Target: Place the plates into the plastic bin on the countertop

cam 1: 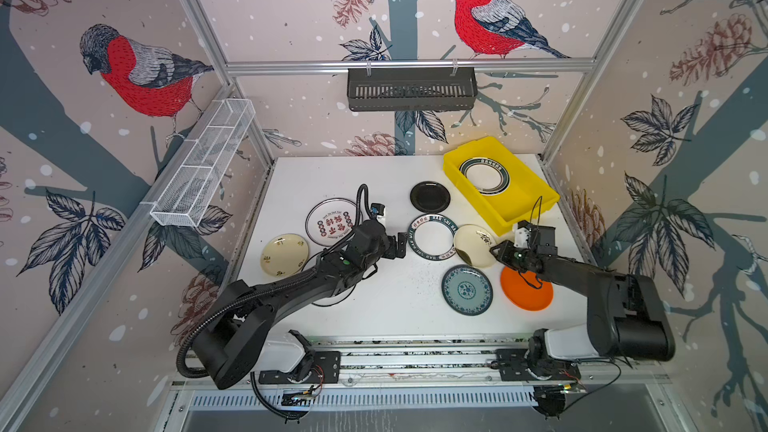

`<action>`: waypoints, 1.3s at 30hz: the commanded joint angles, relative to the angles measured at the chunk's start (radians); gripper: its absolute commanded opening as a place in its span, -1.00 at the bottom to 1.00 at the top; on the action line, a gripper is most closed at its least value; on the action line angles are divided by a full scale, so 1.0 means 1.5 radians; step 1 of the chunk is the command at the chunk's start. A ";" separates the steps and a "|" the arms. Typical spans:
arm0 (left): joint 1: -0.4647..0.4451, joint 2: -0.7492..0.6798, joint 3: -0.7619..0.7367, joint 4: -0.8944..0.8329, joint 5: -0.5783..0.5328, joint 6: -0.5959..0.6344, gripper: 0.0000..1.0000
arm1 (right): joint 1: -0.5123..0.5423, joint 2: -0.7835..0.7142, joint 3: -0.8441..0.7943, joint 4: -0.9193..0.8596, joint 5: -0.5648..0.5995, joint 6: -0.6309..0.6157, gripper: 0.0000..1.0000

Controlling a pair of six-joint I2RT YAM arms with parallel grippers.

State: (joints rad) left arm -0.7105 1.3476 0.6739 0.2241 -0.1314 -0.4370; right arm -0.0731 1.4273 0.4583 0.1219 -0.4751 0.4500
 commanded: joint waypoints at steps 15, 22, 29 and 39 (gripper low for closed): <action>-0.002 -0.012 0.009 -0.017 -0.015 -0.004 0.96 | 0.002 -0.046 -0.047 0.031 -0.070 0.027 -0.55; -0.003 -0.028 -0.002 -0.019 -0.022 -0.006 0.96 | 0.005 -0.088 -0.076 0.081 -0.096 0.054 -0.54; -0.005 -0.028 0.000 -0.019 -0.020 -0.010 0.96 | 0.008 -0.080 -0.092 0.103 -0.081 0.077 -0.25; -0.007 -0.030 0.005 -0.026 -0.022 -0.008 0.96 | 0.016 -0.092 -0.096 0.078 -0.012 0.095 0.07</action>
State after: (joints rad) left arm -0.7193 1.3083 0.6743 0.1894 -0.1581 -0.4412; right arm -0.0536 1.2854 0.3138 0.2440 -0.5415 0.5770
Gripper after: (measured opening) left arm 0.979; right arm 0.532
